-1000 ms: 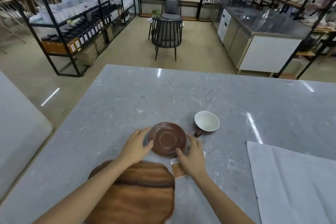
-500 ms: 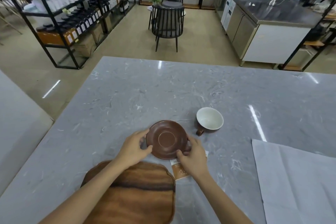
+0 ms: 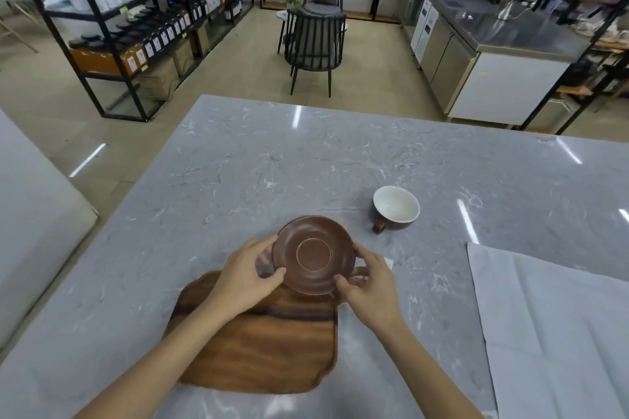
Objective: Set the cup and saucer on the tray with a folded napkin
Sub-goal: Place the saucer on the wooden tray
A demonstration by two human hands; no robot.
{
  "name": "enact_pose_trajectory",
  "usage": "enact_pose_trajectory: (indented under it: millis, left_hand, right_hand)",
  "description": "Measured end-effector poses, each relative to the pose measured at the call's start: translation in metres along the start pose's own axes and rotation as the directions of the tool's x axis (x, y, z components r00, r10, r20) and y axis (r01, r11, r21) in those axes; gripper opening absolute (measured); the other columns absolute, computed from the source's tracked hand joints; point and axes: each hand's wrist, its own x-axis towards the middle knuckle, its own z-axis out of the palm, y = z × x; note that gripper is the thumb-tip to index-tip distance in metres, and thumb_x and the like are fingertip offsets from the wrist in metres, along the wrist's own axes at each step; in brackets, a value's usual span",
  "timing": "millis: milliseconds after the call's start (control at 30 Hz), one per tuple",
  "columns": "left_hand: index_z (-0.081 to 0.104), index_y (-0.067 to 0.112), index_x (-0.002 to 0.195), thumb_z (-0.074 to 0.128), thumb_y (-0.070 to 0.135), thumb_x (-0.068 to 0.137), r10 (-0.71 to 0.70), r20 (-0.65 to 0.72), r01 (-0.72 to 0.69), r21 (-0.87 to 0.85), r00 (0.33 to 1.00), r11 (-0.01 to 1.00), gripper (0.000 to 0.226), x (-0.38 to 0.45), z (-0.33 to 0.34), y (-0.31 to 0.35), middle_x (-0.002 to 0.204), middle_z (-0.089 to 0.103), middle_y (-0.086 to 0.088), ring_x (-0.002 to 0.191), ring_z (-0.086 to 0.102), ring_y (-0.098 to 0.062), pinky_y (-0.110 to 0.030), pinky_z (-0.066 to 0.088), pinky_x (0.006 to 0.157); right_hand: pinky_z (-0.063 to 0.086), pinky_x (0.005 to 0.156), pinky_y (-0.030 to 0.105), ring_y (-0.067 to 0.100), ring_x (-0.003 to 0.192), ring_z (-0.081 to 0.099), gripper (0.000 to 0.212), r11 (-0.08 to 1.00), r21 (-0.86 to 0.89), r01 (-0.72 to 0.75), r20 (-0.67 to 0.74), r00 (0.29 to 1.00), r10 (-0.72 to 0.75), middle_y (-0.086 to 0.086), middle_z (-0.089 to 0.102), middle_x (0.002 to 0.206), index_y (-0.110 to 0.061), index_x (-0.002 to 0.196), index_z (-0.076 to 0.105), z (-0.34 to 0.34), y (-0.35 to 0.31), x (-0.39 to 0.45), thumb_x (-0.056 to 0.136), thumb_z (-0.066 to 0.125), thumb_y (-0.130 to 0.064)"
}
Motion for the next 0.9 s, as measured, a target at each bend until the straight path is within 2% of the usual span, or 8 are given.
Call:
enact_pose_trajectory:
  millis: [133, 233, 433, 567, 667, 767, 900]
  left_hand:
    - [0.052, 0.032, 0.143, 0.081, 0.028, 0.081, 0.013, -0.003, -0.013, 0.02, 1.0, 1.0, 0.069, -0.029, -0.014, 0.0, 0.095, 0.063, 0.017, 0.089, 0.064, 0.005, -0.003, 0.05, 0.069]
    - [0.052, 0.03, 0.144, 0.08, 0.026, 0.081, 0.009, -0.008, -0.009, 0.019, 1.0, 1.0, 0.069, -0.05, -0.023, -0.001, 0.105, 0.061, 0.019, 0.086, 0.065, 0.0, -0.008, 0.053, 0.069]
    - [0.054, 0.024, 0.143, 0.08, 0.021, 0.082, -0.051, -0.06, 0.053, 0.036, 0.997, 0.998, 0.067, -0.092, -0.032, -0.01, 0.1, 0.062, 0.018, 0.077, 0.067, -0.001, -0.005, 0.05, 0.069]
    - [0.054, 0.024, 0.143, 0.079, 0.02, 0.083, -0.096, -0.086, 0.098, 0.022, 0.992, 0.995, 0.065, -0.111, -0.033, -0.017, 0.105, 0.061, 0.02, 0.083, 0.066, 0.004, -0.004, 0.05, 0.068]
    - [0.052, 0.026, 0.144, 0.076, 0.019, 0.085, -0.161, -0.115, 0.161, -0.004, 0.98, 0.987, 0.064, -0.122, -0.031, -0.02, 0.112, 0.061, 0.018, 0.083, 0.066, 0.005, -0.007, 0.053, 0.07]
    - [0.048, 0.023, 0.148, 0.074, 0.016, 0.088, -0.192, -0.119, 0.192, -0.012, 0.974, 0.981, 0.066, -0.13, -0.03, -0.024, 0.119, 0.06, 0.011, 0.08, 0.067, -0.002, -0.012, 0.055, 0.073]
    - [0.046, 0.02, 0.148, 0.072, 0.015, 0.09, -0.217, -0.108, 0.215, -0.03, 0.97, 0.976, 0.064, -0.134, -0.03, -0.029, 0.116, 0.066, 0.002, 0.085, 0.065, 0.005, -0.002, 0.049, 0.07]
  right_hand:
    - [0.059, 0.076, 0.019, 0.004, 0.087, 0.068, 0.068, 0.999, 0.037, -0.004, 0.02, 1.0, 0.003, 0.002, 0.057, 0.128, -0.023, 0.14, 0.056, 0.006, -0.008, -0.027, 0.078, 0.08, -0.01]
    - [0.057, 0.073, 0.014, 0.002, 0.089, 0.067, 0.067, 0.996, 0.083, -0.022, 0.019, 1.0, 0.021, -0.001, 0.059, 0.127, -0.023, 0.14, 0.057, 0.014, -0.011, -0.048, 0.078, 0.08, -0.008]
    - [0.056, 0.069, 0.013, 0.001, 0.089, 0.066, 0.062, 0.985, 0.163, -0.051, -0.008, 0.999, 0.053, -0.014, 0.064, 0.11, -0.033, 0.127, 0.059, 0.037, -0.015, -0.086, 0.077, 0.081, -0.002]
    - [0.052, 0.068, 0.007, 0.001, 0.082, 0.068, 0.059, 0.979, 0.184, -0.084, -0.028, 0.996, 0.09, -0.006, 0.07, 0.1, -0.025, 0.128, 0.061, 0.051, -0.012, -0.103, 0.078, 0.08, 0.0]
    - [0.053, 0.07, 0.007, 0.003, 0.081, 0.071, 0.056, 0.982, 0.175, -0.068, -0.035, 0.997, 0.075, 0.002, 0.071, 0.104, -0.021, 0.13, 0.062, 0.061, -0.01, -0.113, 0.081, 0.079, 0.001]
    - [0.052, 0.072, 0.004, -0.007, 0.088, 0.07, 0.056, 0.987, 0.15, -0.057, -0.037, 0.997, 0.063, 0.003, 0.071, 0.114, -0.012, 0.136, 0.06, 0.072, -0.009, -0.124, 0.084, 0.077, -0.001]
    - [0.052, 0.077, 0.004, -0.01, 0.095, 0.068, 0.052, 0.993, 0.112, -0.045, -0.067, 0.996, 0.053, 0.004, 0.07, 0.126, -0.015, 0.134, 0.062, 0.083, -0.009, -0.134, 0.085, 0.076, -0.003]
